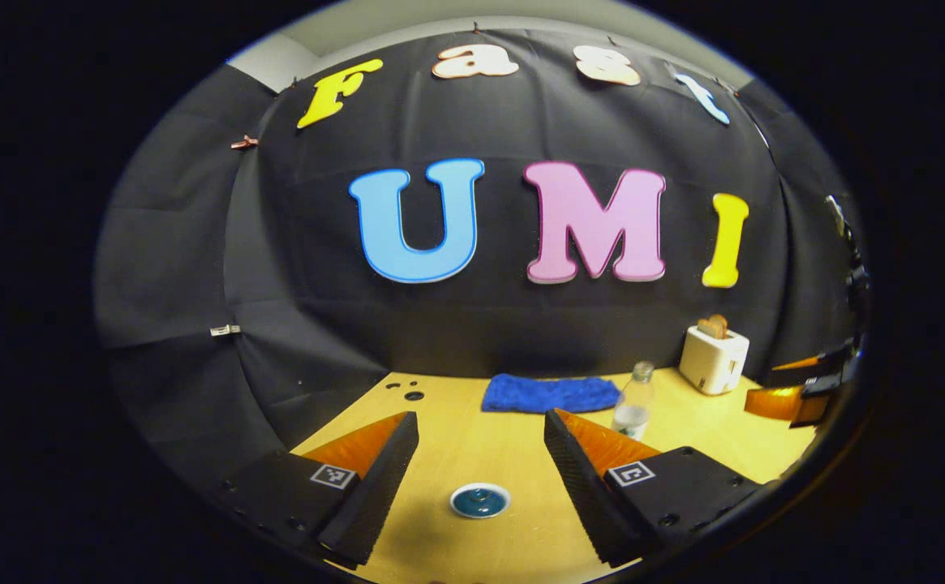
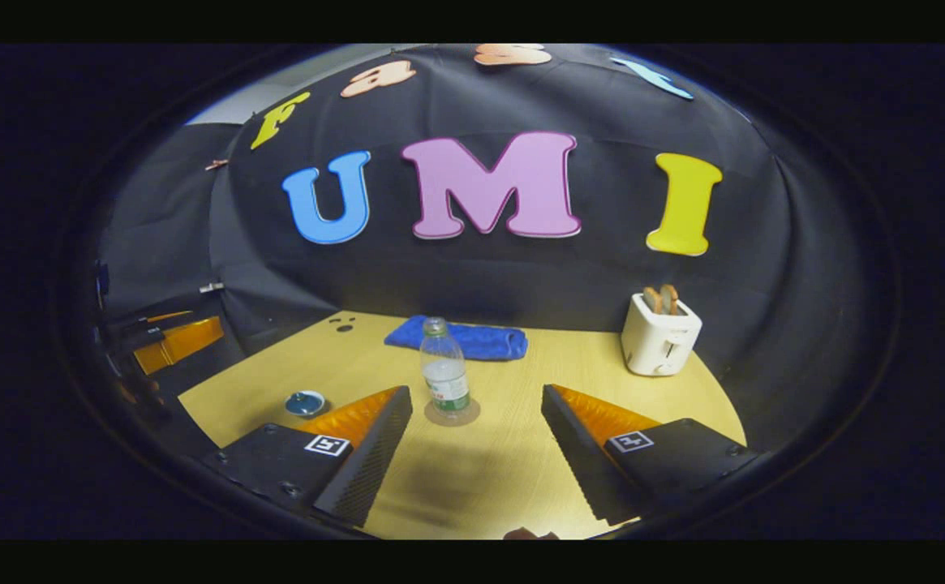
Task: Open the teacup lid with one hand, grasp the water bottle and pour water into the teacup with the other hand; after pouring, place the water bottle on the coaster and then close the teacup lid.
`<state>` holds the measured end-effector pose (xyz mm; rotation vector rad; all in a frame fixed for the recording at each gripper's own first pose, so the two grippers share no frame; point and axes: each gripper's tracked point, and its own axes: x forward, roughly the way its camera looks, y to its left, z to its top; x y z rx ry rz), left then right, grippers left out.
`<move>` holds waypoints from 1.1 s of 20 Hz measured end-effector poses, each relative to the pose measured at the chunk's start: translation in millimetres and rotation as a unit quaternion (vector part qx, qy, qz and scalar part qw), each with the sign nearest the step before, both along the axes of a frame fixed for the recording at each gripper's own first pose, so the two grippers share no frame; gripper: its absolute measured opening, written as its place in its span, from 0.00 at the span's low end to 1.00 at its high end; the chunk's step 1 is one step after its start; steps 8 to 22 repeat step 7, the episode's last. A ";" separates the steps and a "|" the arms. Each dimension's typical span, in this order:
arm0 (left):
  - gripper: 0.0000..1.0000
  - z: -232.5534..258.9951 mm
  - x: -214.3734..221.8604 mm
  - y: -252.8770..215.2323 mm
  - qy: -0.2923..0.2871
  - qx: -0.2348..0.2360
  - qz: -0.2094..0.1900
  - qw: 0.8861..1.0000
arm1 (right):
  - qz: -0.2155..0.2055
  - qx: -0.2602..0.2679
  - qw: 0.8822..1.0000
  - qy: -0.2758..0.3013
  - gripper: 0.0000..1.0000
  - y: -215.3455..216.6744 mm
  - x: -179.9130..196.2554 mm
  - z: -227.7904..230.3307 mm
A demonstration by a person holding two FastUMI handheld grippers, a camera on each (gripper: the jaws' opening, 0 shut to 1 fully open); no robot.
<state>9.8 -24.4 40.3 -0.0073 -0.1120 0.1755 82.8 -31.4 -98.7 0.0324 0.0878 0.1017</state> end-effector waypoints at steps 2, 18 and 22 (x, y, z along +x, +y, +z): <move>0.97 20.8 -11.1 -12.0 -0.011 -0.017 -0.005 1.000 | -0.002 0.002 1.000 -0.016 0.99 -2.2 -10.9 14.6; 0.97 43.1 -38.8 -33.6 -0.028 -0.039 -0.033 0.998 | -0.036 -0.009 0.999 -0.027 0.99 -15.8 -37.7 27.6; 0.97 43.1 -38.8 -33.6 -0.028 -0.039 -0.033 0.998 | -0.036 -0.009 0.999 -0.027 0.99 -15.8 -37.7 27.6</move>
